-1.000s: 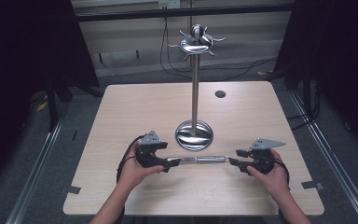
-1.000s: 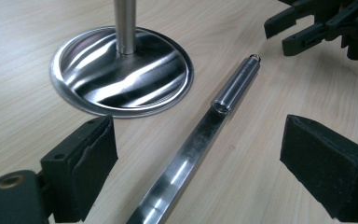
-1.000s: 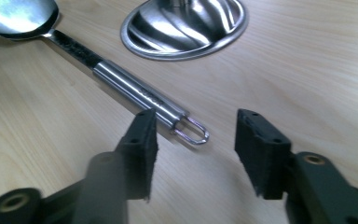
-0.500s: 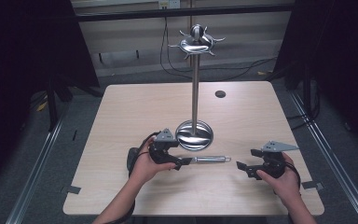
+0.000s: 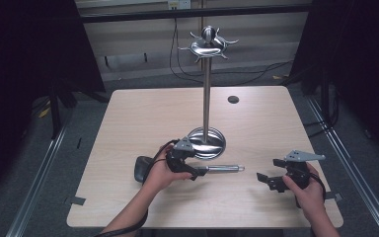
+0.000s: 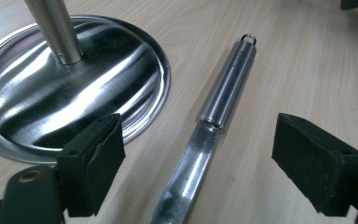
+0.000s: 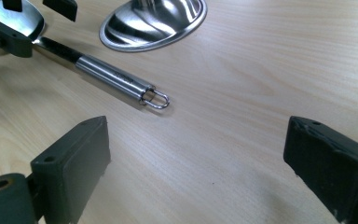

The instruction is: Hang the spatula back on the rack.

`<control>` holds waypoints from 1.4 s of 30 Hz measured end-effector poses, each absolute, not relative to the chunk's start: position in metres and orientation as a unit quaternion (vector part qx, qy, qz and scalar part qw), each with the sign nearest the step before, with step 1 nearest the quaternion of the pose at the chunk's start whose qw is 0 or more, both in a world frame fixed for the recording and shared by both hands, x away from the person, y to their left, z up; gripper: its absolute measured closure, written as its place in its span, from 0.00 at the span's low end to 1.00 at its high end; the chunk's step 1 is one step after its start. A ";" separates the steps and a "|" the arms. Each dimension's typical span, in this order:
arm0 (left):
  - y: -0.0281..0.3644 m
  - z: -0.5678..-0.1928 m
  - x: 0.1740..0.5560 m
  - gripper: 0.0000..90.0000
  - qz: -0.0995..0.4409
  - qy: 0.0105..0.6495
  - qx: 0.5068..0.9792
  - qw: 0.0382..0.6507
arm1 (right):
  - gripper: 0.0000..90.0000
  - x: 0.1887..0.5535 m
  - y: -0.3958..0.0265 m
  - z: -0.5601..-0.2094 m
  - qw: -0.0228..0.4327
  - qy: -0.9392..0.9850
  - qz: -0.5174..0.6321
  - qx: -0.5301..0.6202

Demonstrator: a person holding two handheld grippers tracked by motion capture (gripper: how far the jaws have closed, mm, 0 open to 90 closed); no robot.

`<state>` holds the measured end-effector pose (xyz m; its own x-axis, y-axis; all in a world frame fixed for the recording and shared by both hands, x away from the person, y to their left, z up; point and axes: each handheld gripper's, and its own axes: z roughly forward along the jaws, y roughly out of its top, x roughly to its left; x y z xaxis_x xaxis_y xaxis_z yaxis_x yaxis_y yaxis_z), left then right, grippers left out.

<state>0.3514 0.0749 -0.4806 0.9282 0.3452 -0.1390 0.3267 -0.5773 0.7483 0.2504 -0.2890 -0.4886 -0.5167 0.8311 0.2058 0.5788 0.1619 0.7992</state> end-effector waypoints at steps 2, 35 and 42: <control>0.075 -0.482 0.353 0.24 0.012 0.179 0.896 0.407 | 0.08 0.251 -0.291 -0.488 0.143 0.745 0.449 0.472; 0.052 -0.471 0.364 0.82 -0.019 0.042 0.982 0.183 | 0.09 0.251 -0.295 -0.494 0.138 0.751 0.434 0.479; 0.055 -0.471 0.363 0.84 -0.031 0.059 0.981 0.182 | 0.09 0.252 -0.299 -0.495 0.139 0.744 0.437 0.487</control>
<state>0.3632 0.0545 -0.4707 0.9912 0.1042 -0.0818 0.1265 -0.9272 0.3526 0.2517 -0.2991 -0.4951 -0.4878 0.8451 0.2186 0.6024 0.1447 0.7850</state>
